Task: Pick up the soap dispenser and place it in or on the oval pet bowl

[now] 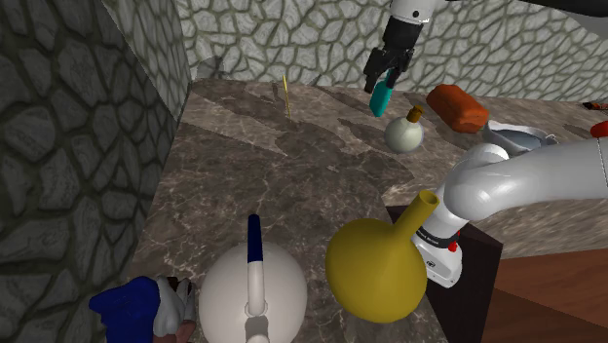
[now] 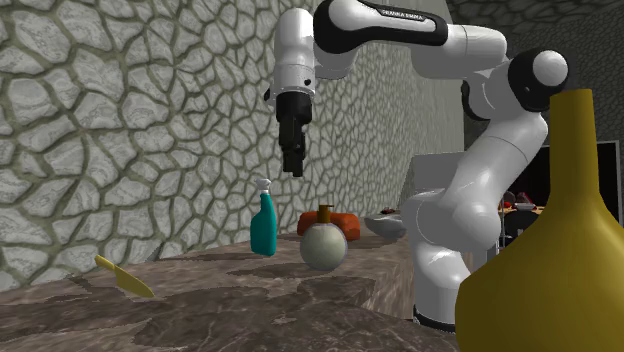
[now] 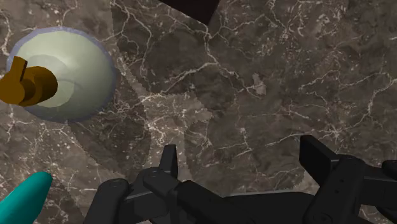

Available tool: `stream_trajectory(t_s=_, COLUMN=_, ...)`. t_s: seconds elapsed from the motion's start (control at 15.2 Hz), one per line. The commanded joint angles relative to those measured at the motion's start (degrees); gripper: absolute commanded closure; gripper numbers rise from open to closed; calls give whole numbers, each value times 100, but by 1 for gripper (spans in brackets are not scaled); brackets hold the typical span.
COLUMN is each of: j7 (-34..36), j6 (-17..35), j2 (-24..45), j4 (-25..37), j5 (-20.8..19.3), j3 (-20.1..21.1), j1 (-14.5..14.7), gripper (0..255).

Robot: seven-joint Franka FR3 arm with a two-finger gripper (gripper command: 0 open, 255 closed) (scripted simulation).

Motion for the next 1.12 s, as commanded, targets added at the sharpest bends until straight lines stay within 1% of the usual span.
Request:
stream_trajectory(t_s=0.0, j7=0, j6=0, j2=0, j4=0, j5=0, j3=0, j1=0, gripper=0)
stream_trajectory(t_s=0.53, j7=-930, j6=204, j2=-728, j4=-869, j5=-882, j3=-777, j1=-446, gripper=0)
stream_trajectory(t_s=1.06, j7=-1888, j6=547, j2=-1062, j4=-1345, j5=-1887, j3=-1690, j1=-973, gripper=0)
